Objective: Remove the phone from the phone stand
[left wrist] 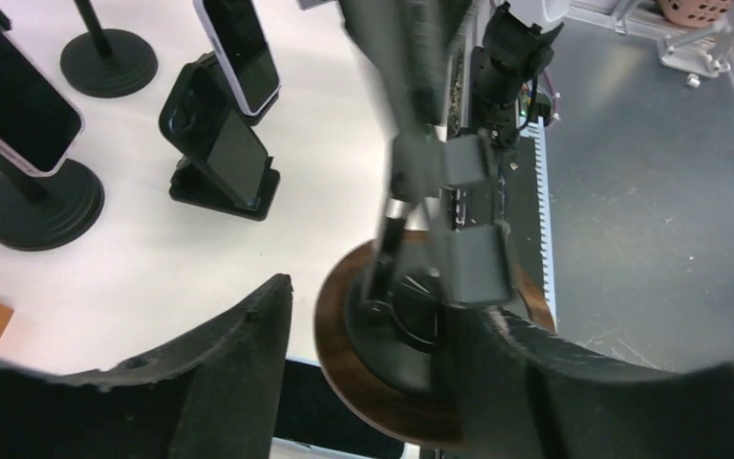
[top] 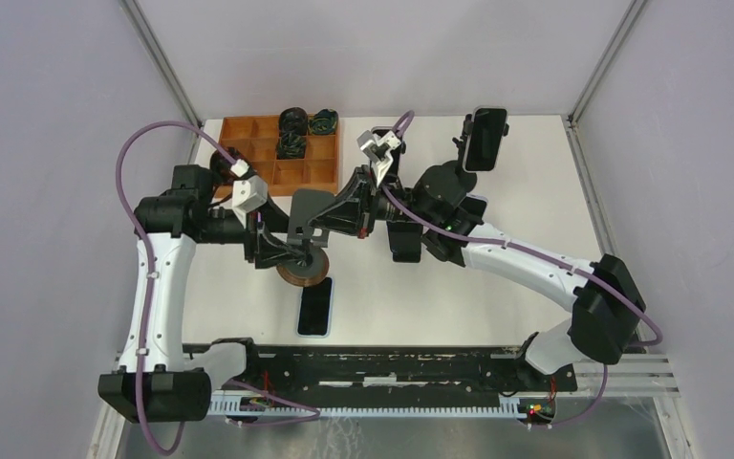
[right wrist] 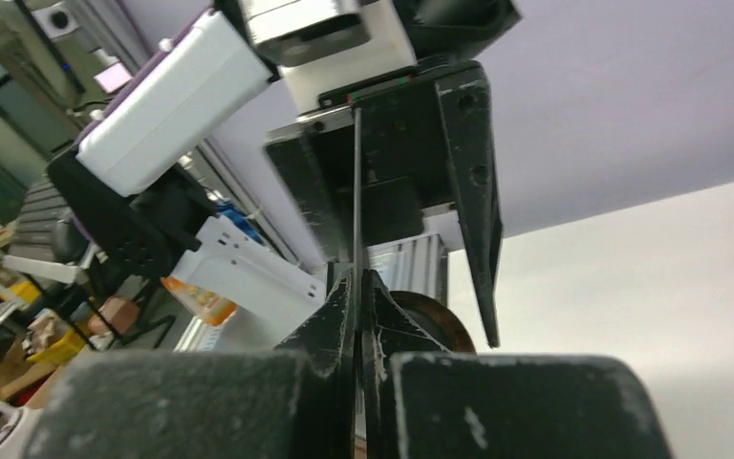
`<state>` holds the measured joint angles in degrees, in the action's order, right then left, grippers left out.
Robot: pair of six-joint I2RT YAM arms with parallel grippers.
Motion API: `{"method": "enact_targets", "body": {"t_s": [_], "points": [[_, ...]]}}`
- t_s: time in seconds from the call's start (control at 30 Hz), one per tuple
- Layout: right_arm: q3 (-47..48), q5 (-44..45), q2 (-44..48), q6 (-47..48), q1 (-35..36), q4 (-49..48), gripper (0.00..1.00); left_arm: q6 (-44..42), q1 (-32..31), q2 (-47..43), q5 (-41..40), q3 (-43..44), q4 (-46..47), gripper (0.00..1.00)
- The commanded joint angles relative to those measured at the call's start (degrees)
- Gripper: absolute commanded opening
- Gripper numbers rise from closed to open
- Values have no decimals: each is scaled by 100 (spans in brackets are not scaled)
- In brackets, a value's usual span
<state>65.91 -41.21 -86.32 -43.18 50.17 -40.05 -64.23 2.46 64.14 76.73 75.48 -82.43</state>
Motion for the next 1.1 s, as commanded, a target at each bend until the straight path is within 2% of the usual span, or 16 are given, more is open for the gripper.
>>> {"method": "enact_targets", "body": {"t_s": [0.0,0.17,0.27,0.4,0.67,0.73,0.83,1.0,1.07], "points": [[166,394,259,753,-196,627,0,-291,-170,-186,-167,-22,-150,71],[237,344,370,1604,-257,1667,0,-398,-415,-356,-334,-53,-151,79],[177,238,386,1889,-246,1915,0,-344,-439,-340,-243,56,-150,82],[28,-89,410,2150,-181,1942,0,-125,-439,-23,-324,253,-149,96],[8,-75,400,2564,-54,2372,0,-150,-439,372,-438,356,-150,97],[19,-111,351,2612,20,2330,0,-231,-463,443,-309,408,-150,94],[154,-146,152,2598,133,2270,0,-180,-653,573,-137,613,-150,83],[317,-99,-59,2586,215,2268,0,-265,-747,722,-405,656,-146,61],[314,-64,-60,2602,223,2274,0,-312,-748,796,-519,640,-142,47]]}}
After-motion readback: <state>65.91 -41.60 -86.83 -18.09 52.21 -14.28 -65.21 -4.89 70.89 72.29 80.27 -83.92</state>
